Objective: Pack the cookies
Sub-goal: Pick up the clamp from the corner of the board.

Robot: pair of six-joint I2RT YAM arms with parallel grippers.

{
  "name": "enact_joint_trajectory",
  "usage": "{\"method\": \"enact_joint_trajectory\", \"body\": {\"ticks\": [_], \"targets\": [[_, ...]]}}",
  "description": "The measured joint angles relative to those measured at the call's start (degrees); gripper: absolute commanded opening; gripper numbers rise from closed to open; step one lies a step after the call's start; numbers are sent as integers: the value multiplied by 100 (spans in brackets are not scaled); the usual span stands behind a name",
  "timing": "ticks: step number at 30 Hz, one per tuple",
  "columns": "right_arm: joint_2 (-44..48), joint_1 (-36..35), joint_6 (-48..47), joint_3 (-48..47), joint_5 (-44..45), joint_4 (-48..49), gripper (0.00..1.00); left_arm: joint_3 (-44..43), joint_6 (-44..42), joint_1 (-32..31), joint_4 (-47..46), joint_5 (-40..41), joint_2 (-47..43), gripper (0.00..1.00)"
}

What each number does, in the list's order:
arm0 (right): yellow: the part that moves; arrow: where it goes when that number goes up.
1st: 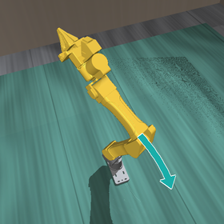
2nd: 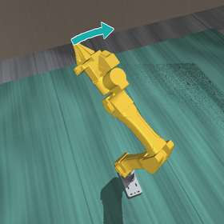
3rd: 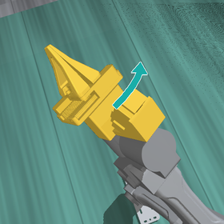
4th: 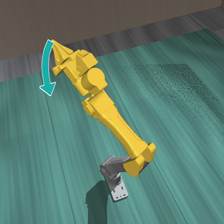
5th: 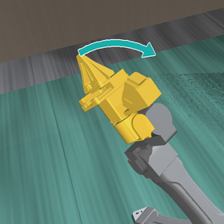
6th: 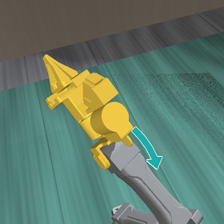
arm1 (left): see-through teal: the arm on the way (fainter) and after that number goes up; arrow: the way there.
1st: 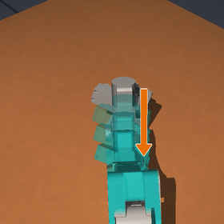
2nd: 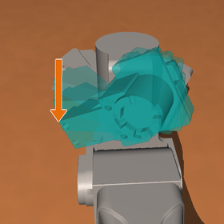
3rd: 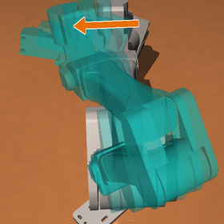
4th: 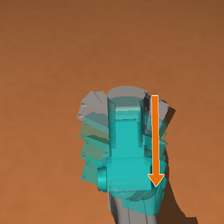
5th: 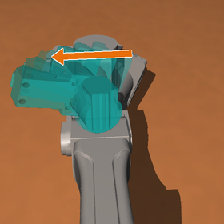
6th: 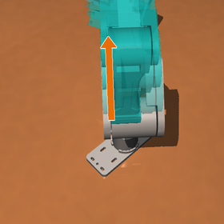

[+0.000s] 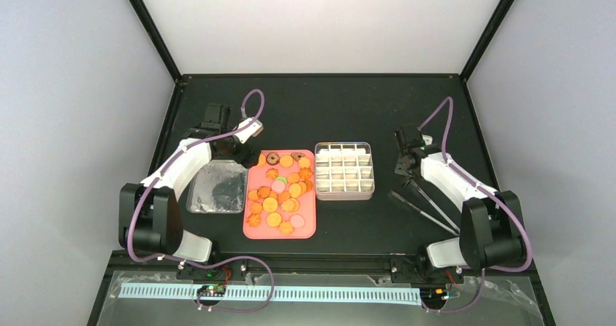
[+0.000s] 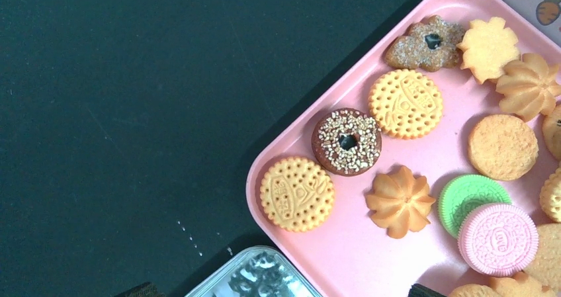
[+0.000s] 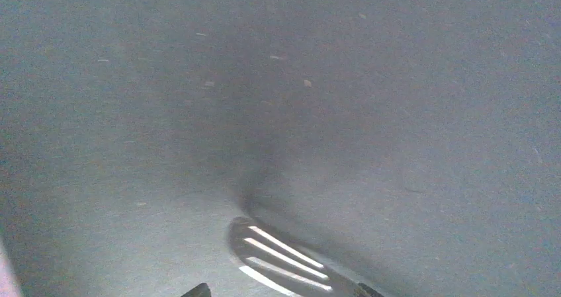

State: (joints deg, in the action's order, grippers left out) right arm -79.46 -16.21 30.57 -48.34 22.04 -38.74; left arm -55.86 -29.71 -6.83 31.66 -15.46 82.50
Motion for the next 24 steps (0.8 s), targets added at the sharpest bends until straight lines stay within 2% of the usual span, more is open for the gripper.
{"method": "enact_joint_trajectory", "body": {"ticks": [7,13,18,24], "targets": [[-162,470,-199,256,-70,173,53,-33,-33,0,57,-22,-2,99],[-417,573,-374,286,-201,367,40,-33,-37,0,105,-20,-2,99],[-599,610,-479,179,-284,409,23,-33,-52,0,129,-17,-2,99],[-800,627,-496,-2,-315,448,13,-33,-120,0,155,0,-66,99]]}}
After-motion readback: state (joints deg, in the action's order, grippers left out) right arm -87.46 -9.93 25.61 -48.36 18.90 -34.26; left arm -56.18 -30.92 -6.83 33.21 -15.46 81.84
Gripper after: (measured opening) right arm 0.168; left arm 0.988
